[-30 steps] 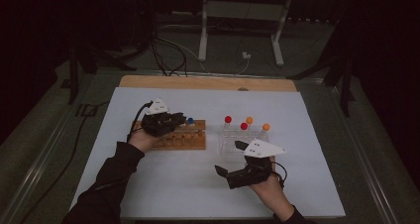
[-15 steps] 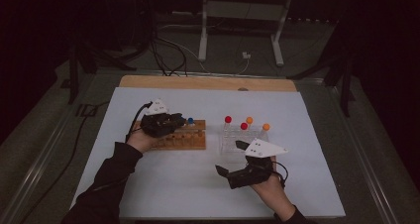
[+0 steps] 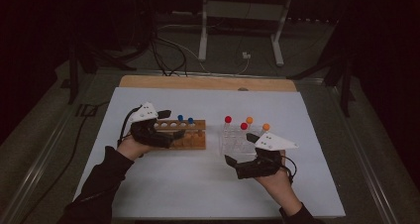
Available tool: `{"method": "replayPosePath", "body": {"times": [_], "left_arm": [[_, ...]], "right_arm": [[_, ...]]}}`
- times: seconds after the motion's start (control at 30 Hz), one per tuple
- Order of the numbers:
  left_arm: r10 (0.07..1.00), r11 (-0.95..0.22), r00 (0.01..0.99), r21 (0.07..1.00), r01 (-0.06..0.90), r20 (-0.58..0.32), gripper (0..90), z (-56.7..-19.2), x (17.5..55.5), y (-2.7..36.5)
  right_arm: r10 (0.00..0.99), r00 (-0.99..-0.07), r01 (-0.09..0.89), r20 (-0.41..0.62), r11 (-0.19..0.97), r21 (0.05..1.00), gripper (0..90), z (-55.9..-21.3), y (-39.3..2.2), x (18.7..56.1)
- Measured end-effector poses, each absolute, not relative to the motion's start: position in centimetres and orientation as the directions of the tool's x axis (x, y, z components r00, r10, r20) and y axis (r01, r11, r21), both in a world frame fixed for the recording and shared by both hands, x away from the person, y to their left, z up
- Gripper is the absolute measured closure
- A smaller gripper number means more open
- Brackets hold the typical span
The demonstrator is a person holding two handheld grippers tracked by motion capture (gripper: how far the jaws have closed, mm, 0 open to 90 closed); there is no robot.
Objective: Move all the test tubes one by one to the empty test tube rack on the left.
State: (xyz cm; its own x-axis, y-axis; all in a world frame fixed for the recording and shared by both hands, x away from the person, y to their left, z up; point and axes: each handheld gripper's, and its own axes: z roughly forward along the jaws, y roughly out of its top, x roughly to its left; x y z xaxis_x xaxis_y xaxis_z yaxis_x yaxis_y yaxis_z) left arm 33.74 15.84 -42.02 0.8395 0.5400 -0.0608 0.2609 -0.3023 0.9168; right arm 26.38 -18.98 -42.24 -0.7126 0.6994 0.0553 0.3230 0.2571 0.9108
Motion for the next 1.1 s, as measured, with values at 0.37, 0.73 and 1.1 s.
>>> {"method": "replayPosePath", "body": {"times": [0.37, 0.73, 1.1], "left_arm": [[0.448, -0.305, 0.891, 0.923, 0.234, -0.078, 2.0, -42.3, 31.0, 14.9], [0.424, -0.305, 0.902, 0.924, 0.230, -0.084, 2.0, -42.4, 29.5, 14.9], [0.431, -0.301, 0.898, 0.926, 0.228, -0.082, 2.1, -42.4, 29.4, 15.1]], "right_arm": [[0.767, -0.641, 0.364, 0.028, 0.272, 0.891, 0.9, -43.7, -20.1, 27.9], [0.821, -0.569, 0.367, -0.045, 0.303, 0.880, 25.5, -44.5, -20.5, 28.6], [0.845, -0.532, 0.405, -0.054, 0.310, 0.860, 46.3, -44.7, -20.1, 29.5]]}}
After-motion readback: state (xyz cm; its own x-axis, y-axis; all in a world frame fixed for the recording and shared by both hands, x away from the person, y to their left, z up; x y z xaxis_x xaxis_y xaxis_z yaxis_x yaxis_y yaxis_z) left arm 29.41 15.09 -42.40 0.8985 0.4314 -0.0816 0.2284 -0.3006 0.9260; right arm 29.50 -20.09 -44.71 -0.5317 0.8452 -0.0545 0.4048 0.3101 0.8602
